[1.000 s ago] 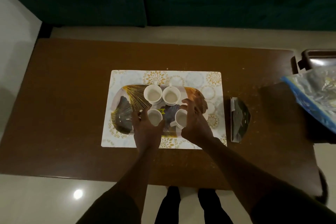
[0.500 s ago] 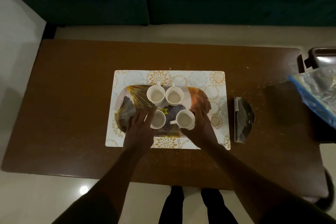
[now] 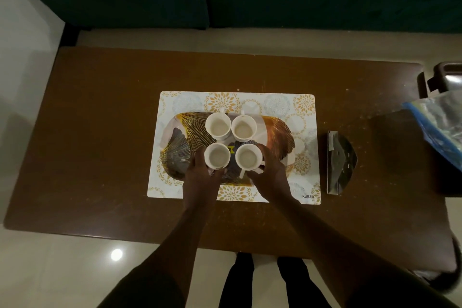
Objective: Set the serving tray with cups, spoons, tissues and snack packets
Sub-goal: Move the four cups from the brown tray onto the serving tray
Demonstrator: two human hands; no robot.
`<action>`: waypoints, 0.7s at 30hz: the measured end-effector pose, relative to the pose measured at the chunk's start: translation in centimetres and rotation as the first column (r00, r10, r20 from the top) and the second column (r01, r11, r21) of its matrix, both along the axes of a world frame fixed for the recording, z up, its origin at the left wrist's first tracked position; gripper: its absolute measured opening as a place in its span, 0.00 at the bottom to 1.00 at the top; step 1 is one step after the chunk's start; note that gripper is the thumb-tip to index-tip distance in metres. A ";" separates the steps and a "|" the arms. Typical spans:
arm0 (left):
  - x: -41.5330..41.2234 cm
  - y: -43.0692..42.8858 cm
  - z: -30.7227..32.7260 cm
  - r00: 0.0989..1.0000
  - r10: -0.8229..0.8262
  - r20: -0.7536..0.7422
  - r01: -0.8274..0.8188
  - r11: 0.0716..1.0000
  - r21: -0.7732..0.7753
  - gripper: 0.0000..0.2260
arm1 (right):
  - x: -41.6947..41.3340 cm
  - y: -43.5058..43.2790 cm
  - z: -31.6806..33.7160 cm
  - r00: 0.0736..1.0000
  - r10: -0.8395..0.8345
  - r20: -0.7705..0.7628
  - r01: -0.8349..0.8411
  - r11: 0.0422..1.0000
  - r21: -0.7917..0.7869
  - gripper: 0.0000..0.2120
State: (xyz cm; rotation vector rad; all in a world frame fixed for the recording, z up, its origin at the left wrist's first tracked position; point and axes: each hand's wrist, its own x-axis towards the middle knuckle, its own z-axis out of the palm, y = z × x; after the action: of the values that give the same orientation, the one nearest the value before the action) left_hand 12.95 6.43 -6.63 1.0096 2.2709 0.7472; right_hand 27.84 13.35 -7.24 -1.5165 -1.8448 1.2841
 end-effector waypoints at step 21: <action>-1.9 -0.6 -0.2 1.000 -0.017 0.001 0.017 1.000 0.003 0.40 | -0.9 0.9 0.8 0.993 0.018 0.120 -0.005 0.994 -0.105 0.30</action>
State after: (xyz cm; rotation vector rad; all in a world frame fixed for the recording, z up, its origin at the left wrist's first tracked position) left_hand 11.02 5.84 -6.88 1.0279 2.2579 0.7439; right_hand 26.96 14.21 -6.47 -1.6752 -1.8892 1.3402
